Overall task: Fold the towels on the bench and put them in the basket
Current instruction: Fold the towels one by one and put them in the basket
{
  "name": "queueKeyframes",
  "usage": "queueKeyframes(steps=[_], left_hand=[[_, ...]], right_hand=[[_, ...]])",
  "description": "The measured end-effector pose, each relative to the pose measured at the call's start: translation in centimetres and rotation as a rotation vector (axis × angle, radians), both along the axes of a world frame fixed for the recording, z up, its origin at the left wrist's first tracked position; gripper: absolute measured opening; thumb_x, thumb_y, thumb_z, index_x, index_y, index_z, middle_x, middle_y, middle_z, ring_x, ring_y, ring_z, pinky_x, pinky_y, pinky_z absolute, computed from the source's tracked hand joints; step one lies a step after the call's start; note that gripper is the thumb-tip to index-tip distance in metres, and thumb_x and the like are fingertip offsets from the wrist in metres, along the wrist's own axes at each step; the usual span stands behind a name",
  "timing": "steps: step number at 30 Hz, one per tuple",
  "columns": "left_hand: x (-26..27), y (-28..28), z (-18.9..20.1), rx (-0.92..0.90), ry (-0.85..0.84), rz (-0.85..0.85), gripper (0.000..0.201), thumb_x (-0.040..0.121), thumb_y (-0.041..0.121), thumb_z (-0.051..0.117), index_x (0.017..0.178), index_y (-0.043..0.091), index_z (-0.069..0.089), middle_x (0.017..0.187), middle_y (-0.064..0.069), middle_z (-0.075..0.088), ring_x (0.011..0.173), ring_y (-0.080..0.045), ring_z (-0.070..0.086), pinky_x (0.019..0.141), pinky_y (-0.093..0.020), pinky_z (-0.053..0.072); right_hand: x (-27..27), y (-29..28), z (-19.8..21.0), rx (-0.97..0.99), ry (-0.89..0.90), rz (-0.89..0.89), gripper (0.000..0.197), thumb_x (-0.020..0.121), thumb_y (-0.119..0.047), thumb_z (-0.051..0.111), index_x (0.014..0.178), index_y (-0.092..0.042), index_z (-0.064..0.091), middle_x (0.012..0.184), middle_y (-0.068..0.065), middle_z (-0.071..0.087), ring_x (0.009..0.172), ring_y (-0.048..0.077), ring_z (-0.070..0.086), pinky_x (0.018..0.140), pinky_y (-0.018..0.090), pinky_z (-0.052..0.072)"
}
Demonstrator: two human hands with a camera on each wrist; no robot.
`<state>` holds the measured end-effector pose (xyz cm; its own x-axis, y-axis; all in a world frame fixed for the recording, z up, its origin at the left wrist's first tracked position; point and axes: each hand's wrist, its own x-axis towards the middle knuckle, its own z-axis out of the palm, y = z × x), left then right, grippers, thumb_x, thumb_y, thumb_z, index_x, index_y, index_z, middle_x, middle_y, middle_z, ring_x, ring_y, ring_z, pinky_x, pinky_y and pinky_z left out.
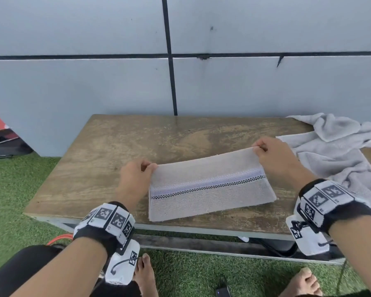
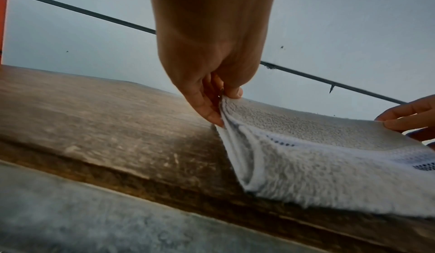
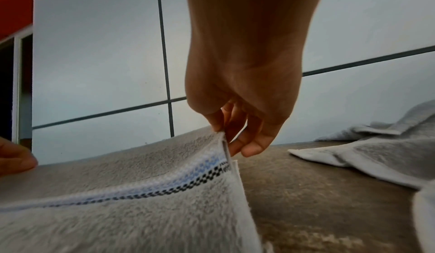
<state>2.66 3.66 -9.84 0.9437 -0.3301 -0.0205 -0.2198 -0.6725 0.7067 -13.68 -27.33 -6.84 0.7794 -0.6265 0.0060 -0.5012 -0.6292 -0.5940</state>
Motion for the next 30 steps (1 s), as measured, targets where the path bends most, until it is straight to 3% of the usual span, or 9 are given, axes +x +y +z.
queueKeyframes(steps=[4, 7, 11, 16, 21, 23, 26, 28, 30], left_hand=[[1.1, -0.7, -1.1, 0.065, -0.034, -0.012, 0.013, 0.099, 0.028, 0.061, 0.090, 0.020, 0.067, 0.086, 0.007, 0.065, 0.078, -0.003, 0.056, 0.061, -0.017, 0.039], [1.6, -0.9, -1.7, 0.098, -0.061, -0.023, 0.013, 0.098, 0.028, 0.063, 0.086, 0.023, 0.067, 0.082, 0.009, 0.064, 0.075, -0.001, 0.055, 0.059, -0.015, 0.037], [2.5, -0.9, -2.3, 0.110, -0.077, -0.046, 0.016, 0.097, 0.030, 0.063, 0.083, 0.024, 0.066, 0.078, 0.008, 0.065, 0.072, -0.005, 0.059, 0.058, -0.019, 0.039], [3.4, -0.7, -2.9, 0.132, -0.101, -0.056, 0.015, 0.095, 0.041, 0.062, 0.086, 0.030, 0.066, 0.077, 0.012, 0.067, 0.072, -0.005, 0.062, 0.064, -0.030, 0.054], [3.6, -0.3, -3.0, 0.045, -0.088, -0.065, 0.015, 0.091, 0.041, 0.069, 0.088, 0.027, 0.073, 0.075, 0.012, 0.069, 0.068, -0.005, 0.062, 0.057, -0.019, 0.044], [3.5, 0.2, -2.9, -0.030, -0.055, -0.065, 0.014, 0.090, 0.038, 0.072, 0.093, 0.024, 0.075, 0.076, 0.009, 0.070, 0.067, -0.010, 0.064, 0.056, -0.025, 0.052], [3.3, 0.6, -2.5, -0.024, -0.057, -0.095, 0.016, 0.089, 0.030, 0.075, 0.101, 0.019, 0.076, 0.077, 0.006, 0.070, 0.065, -0.015, 0.066, 0.061, -0.039, 0.061], [3.3, 0.6, -2.1, 0.035, -0.061, -0.132, 0.011, 0.090, 0.028, 0.074, 0.095, 0.019, 0.076, 0.076, 0.005, 0.070, 0.062, -0.015, 0.067, 0.060, -0.039, 0.061], [3.5, 0.3, -1.6, 0.129, -0.037, -0.166, 0.010, 0.091, 0.030, 0.071, 0.086, 0.021, 0.072, 0.075, 0.004, 0.069, 0.063, -0.015, 0.067, 0.062, -0.040, 0.062]], right_hand=[[1.6, -0.6, -1.5, -0.031, 0.103, -0.015, 0.016, 0.096, -0.016, 0.051, 0.088, -0.023, 0.063, 0.088, -0.004, 0.066, 0.082, 0.018, 0.062, 0.076, 0.042, 0.055], [2.4, -1.1, -2.6, -0.026, 0.176, -0.008, 0.020, 0.091, -0.012, 0.053, 0.080, -0.025, 0.064, 0.087, -0.005, 0.068, 0.078, 0.016, 0.062, 0.072, 0.037, 0.055], [3.1, -1.7, -3.4, -0.024, 0.179, -0.019, 0.019, 0.089, -0.008, 0.056, 0.080, -0.022, 0.068, 0.083, -0.004, 0.069, 0.078, 0.018, 0.063, 0.072, 0.035, 0.055], [3.1, -2.6, -3.9, -0.038, 0.160, 0.022, 0.017, 0.091, -0.012, 0.059, 0.081, -0.022, 0.068, 0.081, -0.005, 0.069, 0.074, 0.011, 0.062, 0.058, 0.024, 0.045], [2.6, -2.8, -4.3, -0.043, 0.089, 0.047, 0.009, 0.094, -0.020, 0.062, 0.087, -0.021, 0.068, 0.084, -0.008, 0.067, 0.077, 0.005, 0.060, 0.061, 0.018, 0.040], [2.4, -2.7, -4.3, -0.049, 0.076, 0.049, 0.008, 0.095, -0.023, 0.063, 0.089, -0.022, 0.068, 0.082, -0.011, 0.066, 0.076, 0.002, 0.058, 0.061, 0.017, 0.039], [2.2, -2.5, -4.6, -0.068, 0.079, 0.027, 0.010, 0.095, -0.023, 0.064, 0.085, -0.020, 0.066, 0.082, -0.005, 0.063, 0.080, 0.013, 0.058, 0.064, 0.028, 0.041], [2.3, -2.1, -4.9, -0.071, 0.136, 0.019, 0.017, 0.095, -0.022, 0.062, 0.079, -0.021, 0.058, 0.089, 0.004, 0.060, 0.091, 0.021, 0.053, 0.073, 0.032, 0.037], [2.4, -1.7, -4.7, -0.056, 0.202, 0.015, 0.018, 0.097, -0.022, 0.059, 0.080, -0.020, 0.053, 0.096, 0.008, 0.056, 0.094, 0.023, 0.049, 0.075, 0.033, 0.034]])
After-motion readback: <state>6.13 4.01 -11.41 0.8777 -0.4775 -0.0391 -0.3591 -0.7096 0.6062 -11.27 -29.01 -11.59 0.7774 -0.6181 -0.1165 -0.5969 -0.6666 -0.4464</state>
